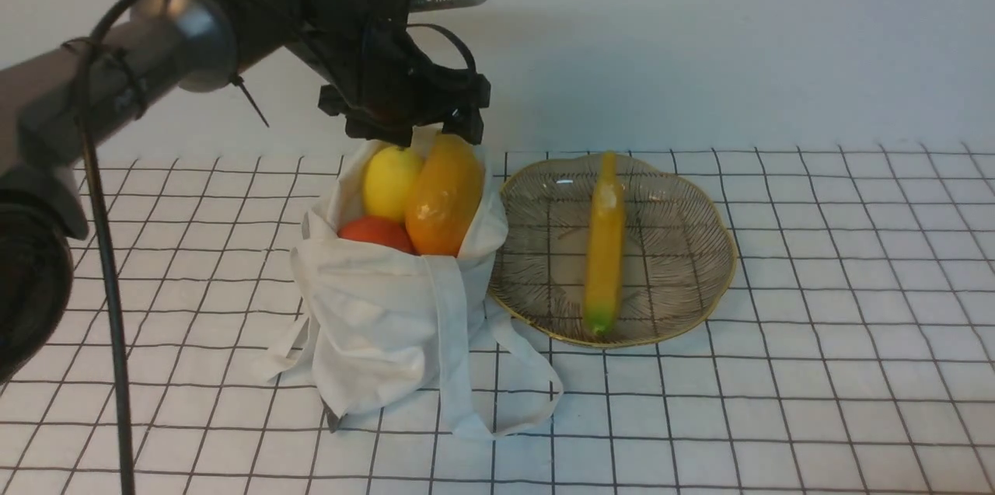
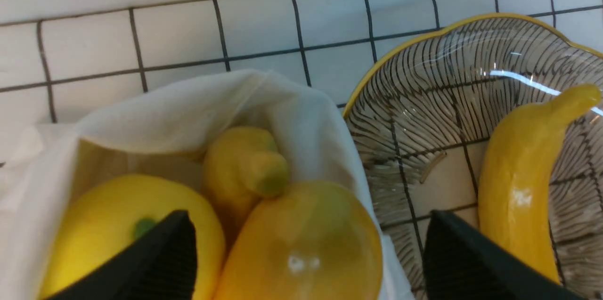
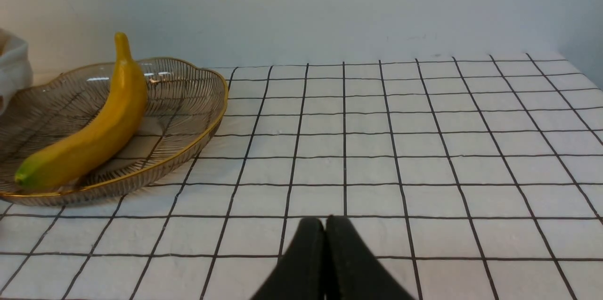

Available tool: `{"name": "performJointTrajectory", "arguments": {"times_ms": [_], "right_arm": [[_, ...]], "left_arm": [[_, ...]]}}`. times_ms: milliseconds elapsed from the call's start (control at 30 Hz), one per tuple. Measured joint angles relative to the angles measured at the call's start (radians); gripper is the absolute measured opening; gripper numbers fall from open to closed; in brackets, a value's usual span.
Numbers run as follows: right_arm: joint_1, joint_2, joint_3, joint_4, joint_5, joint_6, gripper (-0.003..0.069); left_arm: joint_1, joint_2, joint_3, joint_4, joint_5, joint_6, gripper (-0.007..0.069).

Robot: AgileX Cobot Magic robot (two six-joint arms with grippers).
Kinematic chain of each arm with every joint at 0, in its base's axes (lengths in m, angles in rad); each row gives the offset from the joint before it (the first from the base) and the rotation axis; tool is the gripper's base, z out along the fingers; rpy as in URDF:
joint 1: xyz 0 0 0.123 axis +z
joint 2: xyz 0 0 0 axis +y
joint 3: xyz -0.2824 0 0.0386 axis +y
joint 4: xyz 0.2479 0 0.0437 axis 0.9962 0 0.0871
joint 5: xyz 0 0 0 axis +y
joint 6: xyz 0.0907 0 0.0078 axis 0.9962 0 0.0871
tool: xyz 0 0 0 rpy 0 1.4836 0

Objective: Take the fruit out of the bag on the white checkered tablecloth and place them on the plate.
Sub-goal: 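Reach into the cloth bag and grasp the fruit inside with the left gripper, then carry the mango from the white cloth bag to the fruit plate with the left gripper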

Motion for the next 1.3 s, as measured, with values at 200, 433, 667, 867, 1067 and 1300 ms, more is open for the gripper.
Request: {"name": "performJointTrajectory", "arguments": {"times_ms": [200, 433, 667, 867, 1067, 1300], "right_arm": [[0.000, 0.000, 0.000, 0.000, 0.000, 0.000, -0.0015], [0.000, 0.000, 0.000, 0.000, 0.000, 0.000, -0.0015], [0.000, 0.000, 0.000, 0.000, 0.000, 0.000, -0.0015], [0.000, 0.000, 0.000, 0.000, 0.000, 0.000, -0.0015], [0.000, 0.000, 0.000, 0.000, 0.000, 0.000, -0.0015], [0.000, 0.000, 0.000, 0.000, 0.000, 0.000, -0.0015]], "left_arm": [[-0.001, 0.037, 0.000, -0.045, -0.027, 0.000, 0.0583], [-0.001, 0.049, 0.000, -0.071, -0.028, 0.042, 0.0395], [-0.001, 0.033, -0.021, -0.032, -0.011, 0.046, 0.0395], [-0.001, -0.073, -0.122, 0.013, 0.081, 0.047, 0.0395], [-0.020, -0.149, -0.194, -0.113, 0.201, 0.075, 0.0395], [-0.112, -0.087, -0.196, -0.279, 0.219, 0.184, 0.0395]]}}
